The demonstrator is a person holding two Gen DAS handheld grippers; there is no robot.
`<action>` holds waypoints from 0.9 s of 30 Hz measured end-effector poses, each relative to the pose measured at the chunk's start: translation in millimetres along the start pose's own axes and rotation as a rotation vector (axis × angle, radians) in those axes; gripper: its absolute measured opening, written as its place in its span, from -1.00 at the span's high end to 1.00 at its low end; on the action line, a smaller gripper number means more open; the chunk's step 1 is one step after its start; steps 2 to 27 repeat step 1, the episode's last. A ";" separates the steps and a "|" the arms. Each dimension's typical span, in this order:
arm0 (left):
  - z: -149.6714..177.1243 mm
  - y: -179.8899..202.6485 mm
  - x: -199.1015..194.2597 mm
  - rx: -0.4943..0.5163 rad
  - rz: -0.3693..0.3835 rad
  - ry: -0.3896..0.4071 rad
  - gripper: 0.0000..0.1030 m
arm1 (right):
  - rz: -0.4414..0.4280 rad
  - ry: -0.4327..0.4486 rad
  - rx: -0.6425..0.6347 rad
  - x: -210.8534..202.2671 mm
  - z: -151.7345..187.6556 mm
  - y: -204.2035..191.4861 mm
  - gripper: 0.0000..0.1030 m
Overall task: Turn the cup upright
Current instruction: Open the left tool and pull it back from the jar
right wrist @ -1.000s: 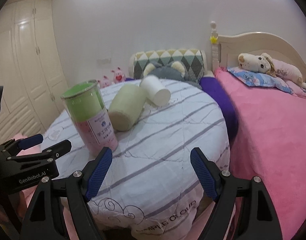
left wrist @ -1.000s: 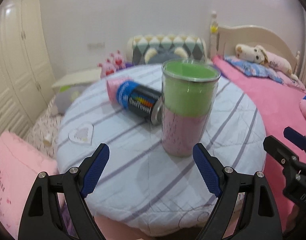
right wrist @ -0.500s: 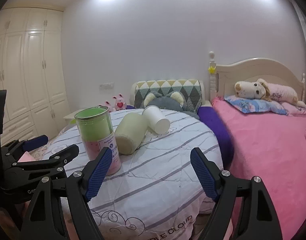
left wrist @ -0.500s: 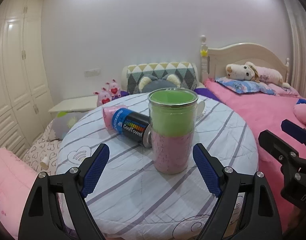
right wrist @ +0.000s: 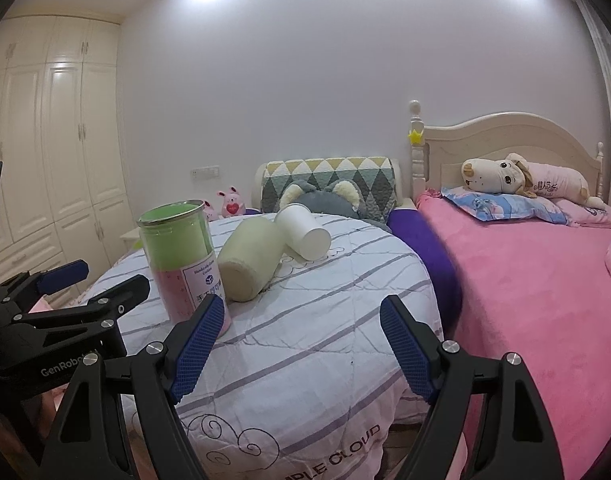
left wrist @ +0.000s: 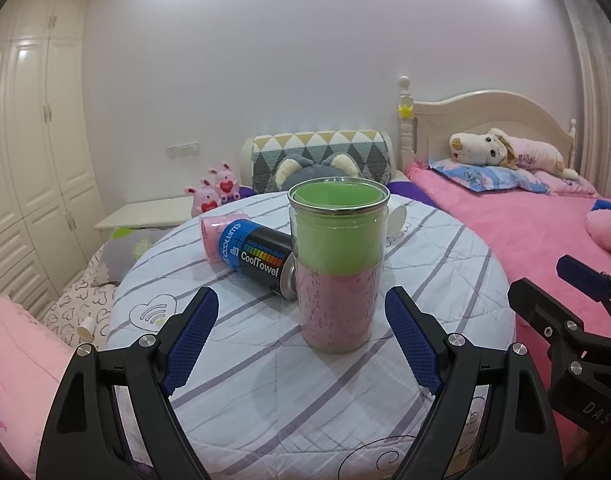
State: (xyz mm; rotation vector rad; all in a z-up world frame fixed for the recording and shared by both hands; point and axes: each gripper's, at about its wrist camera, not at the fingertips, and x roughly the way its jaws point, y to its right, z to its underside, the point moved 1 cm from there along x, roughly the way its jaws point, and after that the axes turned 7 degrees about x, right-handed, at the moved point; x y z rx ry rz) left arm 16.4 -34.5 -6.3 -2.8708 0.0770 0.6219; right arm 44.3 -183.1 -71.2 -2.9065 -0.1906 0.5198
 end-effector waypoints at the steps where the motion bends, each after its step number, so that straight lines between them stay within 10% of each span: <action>1: 0.2 -0.2 -0.1 -0.001 0.002 0.000 -0.71 | 0.000 -0.001 -0.001 -0.3 0.2 0.1 -0.59; 27: 0.2 -0.2 -0.1 -0.001 0.002 0.000 -0.71 | 0.000 -0.001 -0.001 -0.3 0.2 0.1 -0.59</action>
